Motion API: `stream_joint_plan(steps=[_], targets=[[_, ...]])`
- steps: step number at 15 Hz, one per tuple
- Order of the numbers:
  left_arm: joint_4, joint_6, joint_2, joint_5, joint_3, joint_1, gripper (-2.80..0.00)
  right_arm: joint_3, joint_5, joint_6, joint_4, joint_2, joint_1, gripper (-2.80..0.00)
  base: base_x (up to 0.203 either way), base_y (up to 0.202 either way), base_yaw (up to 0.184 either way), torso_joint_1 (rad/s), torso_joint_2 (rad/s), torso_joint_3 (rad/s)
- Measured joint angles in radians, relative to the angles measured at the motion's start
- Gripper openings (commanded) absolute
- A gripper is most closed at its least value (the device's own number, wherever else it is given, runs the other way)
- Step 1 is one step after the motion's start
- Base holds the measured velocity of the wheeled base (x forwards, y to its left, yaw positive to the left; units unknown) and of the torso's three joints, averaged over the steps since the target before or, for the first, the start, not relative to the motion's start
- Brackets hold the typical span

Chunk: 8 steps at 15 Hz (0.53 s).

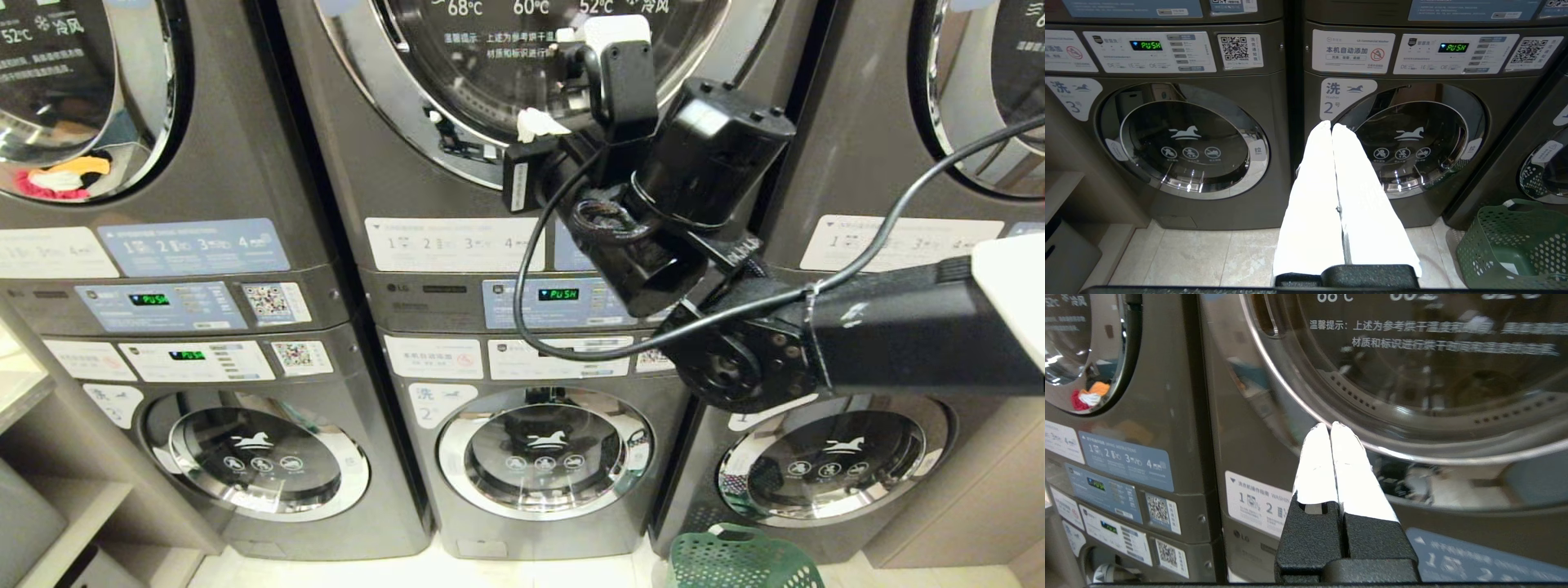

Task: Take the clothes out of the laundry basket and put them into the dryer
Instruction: Close the dryer

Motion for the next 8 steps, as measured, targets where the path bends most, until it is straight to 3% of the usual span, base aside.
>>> stream_joint_plan(steps=[3, 8], targets=[[0.000, 0.000, 0.000, 0.000, 0.000, 0.000, -2.80, 0.188, -0.084, 0.002, -0.002, -0.140, -0.010, -2.80, 0.000, 0.000, 0.000, 0.000, 0.00, 0.000], [0.000, 0.000, 0.000, 0.000, 0.000, 0.000, -2.80, 0.627, -0.154, 0.014, 0.072, -0.463, -0.031, -2.80, 0.000, 0.000, 0.000, 0.000, 0.00, 0.000]])
